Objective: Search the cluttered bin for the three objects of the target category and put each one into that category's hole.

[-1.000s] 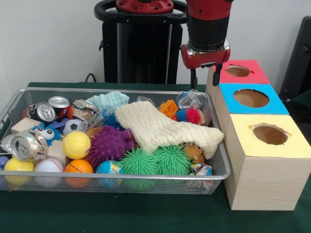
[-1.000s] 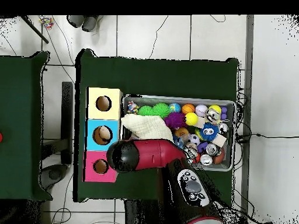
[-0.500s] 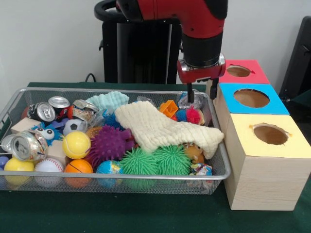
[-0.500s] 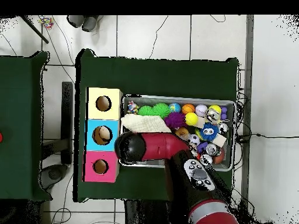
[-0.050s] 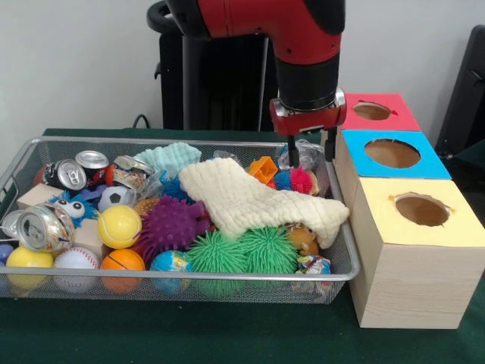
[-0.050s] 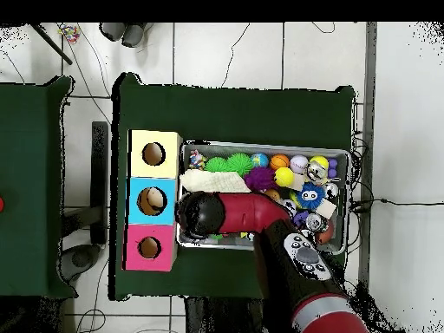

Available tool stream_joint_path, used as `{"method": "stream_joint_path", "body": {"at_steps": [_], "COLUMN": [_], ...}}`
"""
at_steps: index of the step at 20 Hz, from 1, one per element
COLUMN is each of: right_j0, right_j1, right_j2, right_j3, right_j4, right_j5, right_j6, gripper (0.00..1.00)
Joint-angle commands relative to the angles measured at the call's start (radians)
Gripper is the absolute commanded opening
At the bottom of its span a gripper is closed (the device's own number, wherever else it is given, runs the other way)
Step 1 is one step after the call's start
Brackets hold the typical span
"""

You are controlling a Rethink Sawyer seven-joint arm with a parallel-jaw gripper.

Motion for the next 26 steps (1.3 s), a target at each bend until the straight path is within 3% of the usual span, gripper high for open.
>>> {"method": "stream_joint_path", "body": {"at_steps": [1,6,10,13,21,26], "right_j0": [-0.043,-0.059,-0.118,-0.117,-0.043,0.0], "right_j1": [0.004,-0.014,-0.044,-0.056,0.037,0.142], "right_j2": [0.068,0.073,0.114,0.092,0.014,-0.035], "right_j3": [-0.079,-0.047,-0.026,-0.038,-0.114,-0.158], "right_j4": [-0.06,-0.054,-0.049,-0.075,-0.135,-0.168], "right_j5": [0.044,0.035,0.111,0.121,0.015,-0.063], "right_j6": [-0.07,-0.06,-0.135,-0.124,0.005,0.072], "gripper": [1.0,1.0,1.0,1.0,1.0,1.0]}}
